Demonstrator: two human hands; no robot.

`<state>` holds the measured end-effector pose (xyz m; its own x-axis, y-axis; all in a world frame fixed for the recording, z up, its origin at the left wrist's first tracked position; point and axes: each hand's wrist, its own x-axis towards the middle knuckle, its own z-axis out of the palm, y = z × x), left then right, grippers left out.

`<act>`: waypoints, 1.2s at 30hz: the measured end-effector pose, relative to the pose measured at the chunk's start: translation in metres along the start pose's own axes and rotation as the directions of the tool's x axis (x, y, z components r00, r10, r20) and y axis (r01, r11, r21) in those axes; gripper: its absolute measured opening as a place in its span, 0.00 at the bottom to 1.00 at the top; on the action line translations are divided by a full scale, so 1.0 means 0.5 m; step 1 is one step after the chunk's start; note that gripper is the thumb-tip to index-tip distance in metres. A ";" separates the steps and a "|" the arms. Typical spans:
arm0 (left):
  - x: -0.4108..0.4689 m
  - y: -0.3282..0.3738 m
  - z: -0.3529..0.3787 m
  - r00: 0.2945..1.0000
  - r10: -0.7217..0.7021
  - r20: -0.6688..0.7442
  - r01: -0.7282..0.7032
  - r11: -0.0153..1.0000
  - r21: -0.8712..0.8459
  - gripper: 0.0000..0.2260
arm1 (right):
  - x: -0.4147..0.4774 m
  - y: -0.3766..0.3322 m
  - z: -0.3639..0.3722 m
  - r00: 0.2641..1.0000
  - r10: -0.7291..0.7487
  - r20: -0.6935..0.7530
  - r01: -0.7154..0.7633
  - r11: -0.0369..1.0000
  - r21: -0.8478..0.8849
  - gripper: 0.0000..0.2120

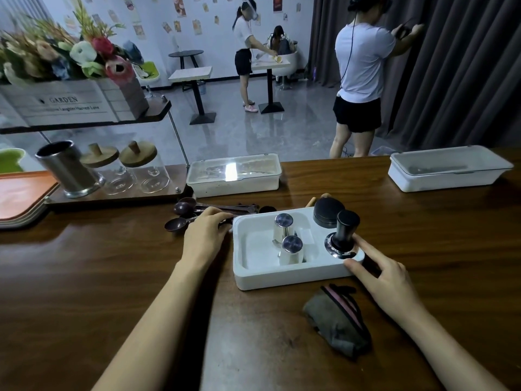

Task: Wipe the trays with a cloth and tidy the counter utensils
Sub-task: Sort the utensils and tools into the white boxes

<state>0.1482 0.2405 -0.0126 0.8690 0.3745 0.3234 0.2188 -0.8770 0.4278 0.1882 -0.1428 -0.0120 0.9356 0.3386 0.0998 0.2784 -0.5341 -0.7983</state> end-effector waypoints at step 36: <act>-0.102 0.154 -0.015 0.994 -0.003 0.110 -0.006 0.996 0.084 0.11 | 0.002 0.007 -0.003 1.000 -0.011 0.007 0.011 1.000 -0.016 0.26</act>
<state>0.1174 0.1563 0.0100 0.9117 0.3421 0.2274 0.2499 -0.9013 0.3539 0.1906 -0.1455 -0.0138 0.9310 0.3498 0.1046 0.2923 -0.5422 -0.7878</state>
